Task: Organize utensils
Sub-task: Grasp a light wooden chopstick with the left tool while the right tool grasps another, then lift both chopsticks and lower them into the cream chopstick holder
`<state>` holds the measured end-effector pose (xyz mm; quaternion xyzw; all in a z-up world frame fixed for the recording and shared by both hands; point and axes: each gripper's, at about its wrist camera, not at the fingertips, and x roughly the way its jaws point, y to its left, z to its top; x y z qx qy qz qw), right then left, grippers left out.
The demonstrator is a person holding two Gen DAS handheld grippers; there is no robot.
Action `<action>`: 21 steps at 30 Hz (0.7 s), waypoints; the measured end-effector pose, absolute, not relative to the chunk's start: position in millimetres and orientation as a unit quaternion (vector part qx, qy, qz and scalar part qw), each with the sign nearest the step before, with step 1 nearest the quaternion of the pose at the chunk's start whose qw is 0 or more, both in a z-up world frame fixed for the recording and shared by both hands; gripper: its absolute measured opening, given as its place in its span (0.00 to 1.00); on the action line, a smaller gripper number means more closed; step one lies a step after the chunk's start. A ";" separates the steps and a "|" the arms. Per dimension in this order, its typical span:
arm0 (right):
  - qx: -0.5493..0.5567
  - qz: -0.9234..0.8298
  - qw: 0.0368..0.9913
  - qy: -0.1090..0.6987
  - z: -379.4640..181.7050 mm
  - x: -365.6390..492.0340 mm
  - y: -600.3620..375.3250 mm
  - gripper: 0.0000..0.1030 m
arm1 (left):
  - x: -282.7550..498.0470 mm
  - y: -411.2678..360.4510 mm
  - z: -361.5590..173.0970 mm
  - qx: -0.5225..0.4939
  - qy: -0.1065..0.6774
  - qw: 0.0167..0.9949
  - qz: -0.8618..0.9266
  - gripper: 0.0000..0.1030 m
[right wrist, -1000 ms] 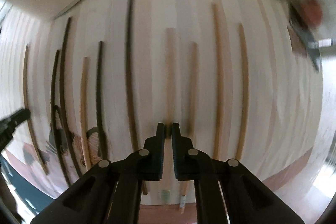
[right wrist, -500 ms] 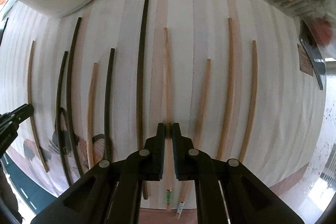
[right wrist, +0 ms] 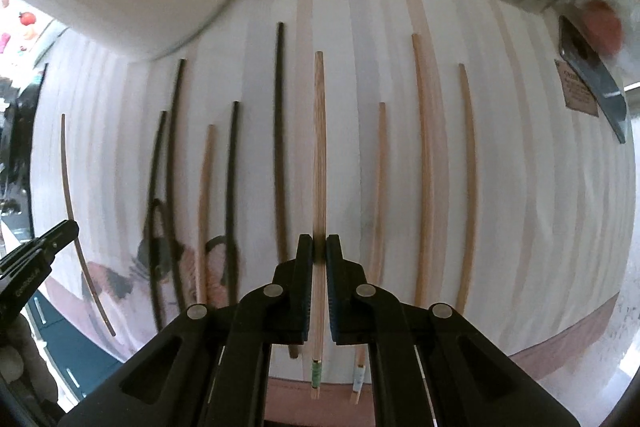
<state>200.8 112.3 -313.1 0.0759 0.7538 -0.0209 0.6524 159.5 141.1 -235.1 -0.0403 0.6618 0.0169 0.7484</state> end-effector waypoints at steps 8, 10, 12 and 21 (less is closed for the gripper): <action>0.088 0.020 0.690 0.719 -254.1 202.8 109.6 0.07 | 129.8 157.4 -145.4 -0.087 0.600 0.796 0.001 0.04; 0.094 0.032 0.701 0.706 -238.2 233.6 75.1 0.07 | 133.9 157.5 -119.2 -0.097 0.579 0.809 -0.005 0.04; 0.098 0.043 0.716 0.690 -214.9 245.7 75.5 0.07 | 130.5 162.1 -83.6 -0.108 0.548 0.829 -0.014 0.04; 0.133 0.076 0.801 0.579 -90.4 318.3 43.5 0.07 | 180.1 174.8 35.7 -0.135 0.420 0.896 -0.051 0.04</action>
